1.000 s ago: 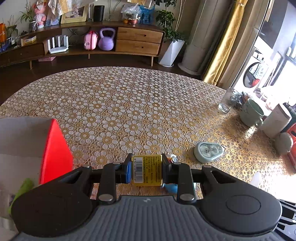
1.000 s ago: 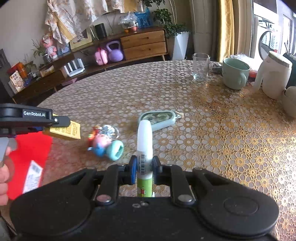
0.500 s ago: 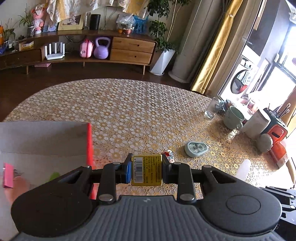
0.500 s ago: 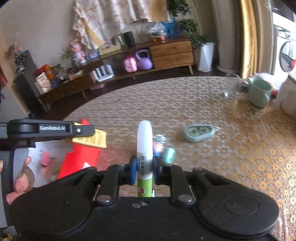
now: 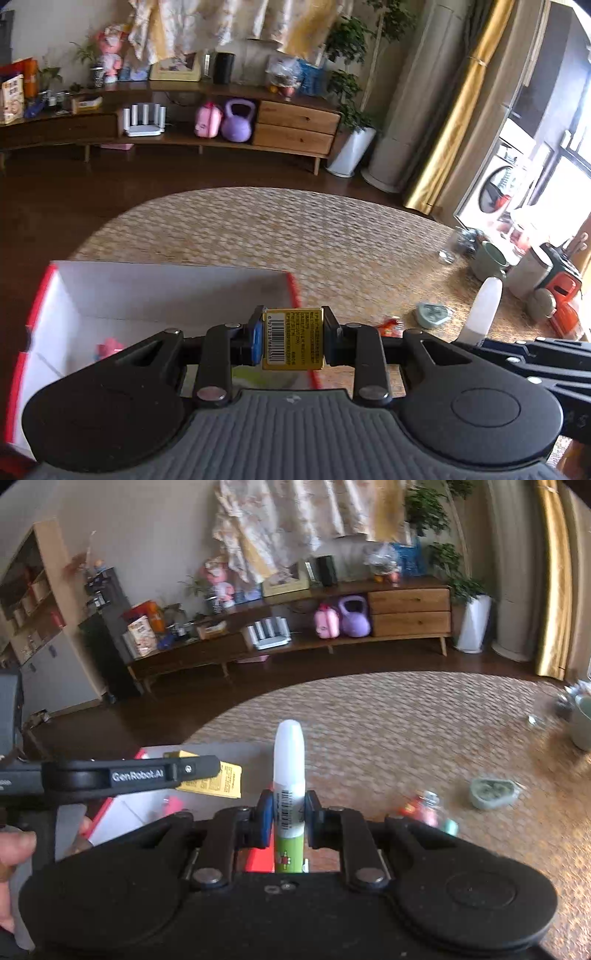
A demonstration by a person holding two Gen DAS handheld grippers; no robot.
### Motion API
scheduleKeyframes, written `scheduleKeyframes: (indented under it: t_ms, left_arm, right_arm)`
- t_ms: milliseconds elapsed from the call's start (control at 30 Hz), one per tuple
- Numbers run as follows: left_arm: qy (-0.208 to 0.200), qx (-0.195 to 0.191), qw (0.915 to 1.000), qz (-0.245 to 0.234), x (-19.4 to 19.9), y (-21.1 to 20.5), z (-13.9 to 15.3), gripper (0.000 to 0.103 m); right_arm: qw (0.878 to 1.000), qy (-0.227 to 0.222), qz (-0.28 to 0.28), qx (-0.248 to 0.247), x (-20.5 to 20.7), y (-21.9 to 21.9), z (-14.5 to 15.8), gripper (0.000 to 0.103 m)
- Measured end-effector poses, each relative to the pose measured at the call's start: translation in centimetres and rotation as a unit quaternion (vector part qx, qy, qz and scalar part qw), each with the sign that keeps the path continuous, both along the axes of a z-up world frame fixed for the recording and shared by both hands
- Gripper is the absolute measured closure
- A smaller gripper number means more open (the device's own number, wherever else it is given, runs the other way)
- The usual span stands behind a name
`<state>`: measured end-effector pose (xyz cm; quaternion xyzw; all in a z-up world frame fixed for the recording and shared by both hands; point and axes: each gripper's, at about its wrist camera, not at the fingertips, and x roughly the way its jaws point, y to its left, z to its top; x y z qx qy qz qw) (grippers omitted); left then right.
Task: Organize rigid objects
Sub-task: 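Lift the yellow carton and white marker and carry both over the box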
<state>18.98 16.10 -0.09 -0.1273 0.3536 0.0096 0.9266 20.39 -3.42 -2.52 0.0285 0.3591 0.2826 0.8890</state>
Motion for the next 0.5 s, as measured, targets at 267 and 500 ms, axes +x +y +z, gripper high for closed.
scheduleKeyframes:
  t_ms: [267, 500]
  left_arm:
    - [0.007, 0.006, 0.9994, 0.034, -1.4, 5.2, -0.5, 0.074]
    - [0.024, 0.011, 0.9981, 0.055, -2.0, 8.6, -2.0, 0.074]
  right_arm:
    - [0.999, -0.001, 0.037, -0.005, 0.0, 5.4, 0.2, 0.087]
    - [0.997, 0.012, 0.063, -0.034, 0.2, 9.3, -1.5, 0.087]
